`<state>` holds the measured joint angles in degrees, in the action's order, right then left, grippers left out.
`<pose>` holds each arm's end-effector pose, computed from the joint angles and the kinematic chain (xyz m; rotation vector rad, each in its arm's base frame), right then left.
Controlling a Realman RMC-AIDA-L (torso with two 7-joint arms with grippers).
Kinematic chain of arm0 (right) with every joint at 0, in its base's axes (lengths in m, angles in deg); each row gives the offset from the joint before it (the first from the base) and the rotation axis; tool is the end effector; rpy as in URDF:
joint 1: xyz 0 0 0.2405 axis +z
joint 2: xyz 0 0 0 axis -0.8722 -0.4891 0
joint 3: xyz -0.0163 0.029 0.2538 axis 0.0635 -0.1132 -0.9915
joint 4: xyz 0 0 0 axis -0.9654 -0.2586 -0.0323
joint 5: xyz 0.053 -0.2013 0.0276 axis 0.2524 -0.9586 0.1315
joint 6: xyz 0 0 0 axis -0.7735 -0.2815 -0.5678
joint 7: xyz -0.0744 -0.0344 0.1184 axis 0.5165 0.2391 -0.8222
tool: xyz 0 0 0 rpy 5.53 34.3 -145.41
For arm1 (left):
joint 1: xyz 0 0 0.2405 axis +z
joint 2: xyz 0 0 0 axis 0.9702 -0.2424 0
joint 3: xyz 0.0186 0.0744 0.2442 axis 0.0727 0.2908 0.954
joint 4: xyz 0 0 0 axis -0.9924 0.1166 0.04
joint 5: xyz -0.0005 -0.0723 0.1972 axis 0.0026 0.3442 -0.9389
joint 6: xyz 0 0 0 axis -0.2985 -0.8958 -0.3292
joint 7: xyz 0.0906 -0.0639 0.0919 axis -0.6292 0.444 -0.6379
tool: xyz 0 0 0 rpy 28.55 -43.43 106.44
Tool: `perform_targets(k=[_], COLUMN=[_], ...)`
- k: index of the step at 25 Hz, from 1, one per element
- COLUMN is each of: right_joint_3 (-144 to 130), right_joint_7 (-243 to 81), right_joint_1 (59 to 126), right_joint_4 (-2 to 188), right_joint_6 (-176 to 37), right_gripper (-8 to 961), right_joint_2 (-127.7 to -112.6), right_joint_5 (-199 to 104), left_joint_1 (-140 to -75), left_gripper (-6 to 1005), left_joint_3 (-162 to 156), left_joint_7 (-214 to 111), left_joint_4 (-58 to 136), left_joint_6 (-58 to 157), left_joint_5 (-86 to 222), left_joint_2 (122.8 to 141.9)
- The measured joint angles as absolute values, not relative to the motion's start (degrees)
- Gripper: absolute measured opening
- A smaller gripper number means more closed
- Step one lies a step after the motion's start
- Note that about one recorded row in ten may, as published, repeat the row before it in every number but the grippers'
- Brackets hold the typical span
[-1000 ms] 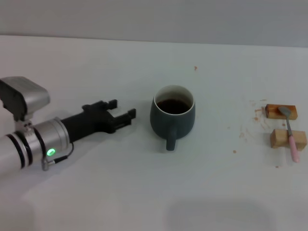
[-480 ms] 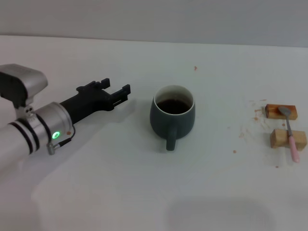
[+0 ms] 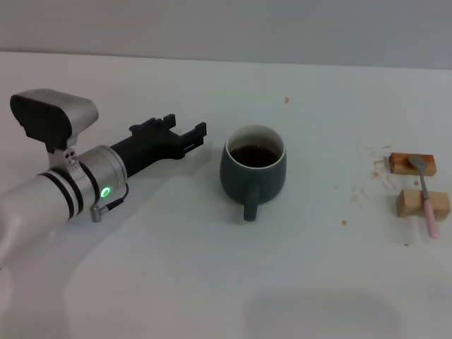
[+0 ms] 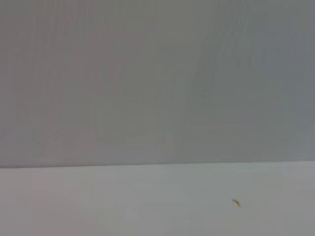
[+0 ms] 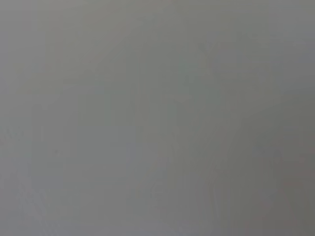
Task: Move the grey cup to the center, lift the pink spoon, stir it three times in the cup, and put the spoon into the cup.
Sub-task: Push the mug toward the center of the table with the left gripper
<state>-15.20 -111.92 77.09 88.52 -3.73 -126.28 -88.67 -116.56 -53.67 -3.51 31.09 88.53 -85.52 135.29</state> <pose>0.4284 0.2440 0.0621 -0.8824 0.9075 0.8851 -0.2684 0.3823 -0.0826 -2.1819 -0.8830 -0.6544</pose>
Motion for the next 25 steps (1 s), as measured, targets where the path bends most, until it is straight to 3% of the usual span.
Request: perform_targets(k=[25], right_joint_3=[-15.2], right_joint_7=[-112.1], right_joint_1=[76.84], right_joint_4=[87.29], right_joint_6=[-3.76], right_gripper=[692], right_joint_2=[-126.56], right_joint_5=[-90.25], left_joint_1=[-116.06], left_gripper=[722], left_joint_3=[-52.38], left_joint_7=[-1.82], left_joint_4=[25.51], left_joint_6=[84.65], left_joint_5=[-85.77], left_joint_2=[135.75])
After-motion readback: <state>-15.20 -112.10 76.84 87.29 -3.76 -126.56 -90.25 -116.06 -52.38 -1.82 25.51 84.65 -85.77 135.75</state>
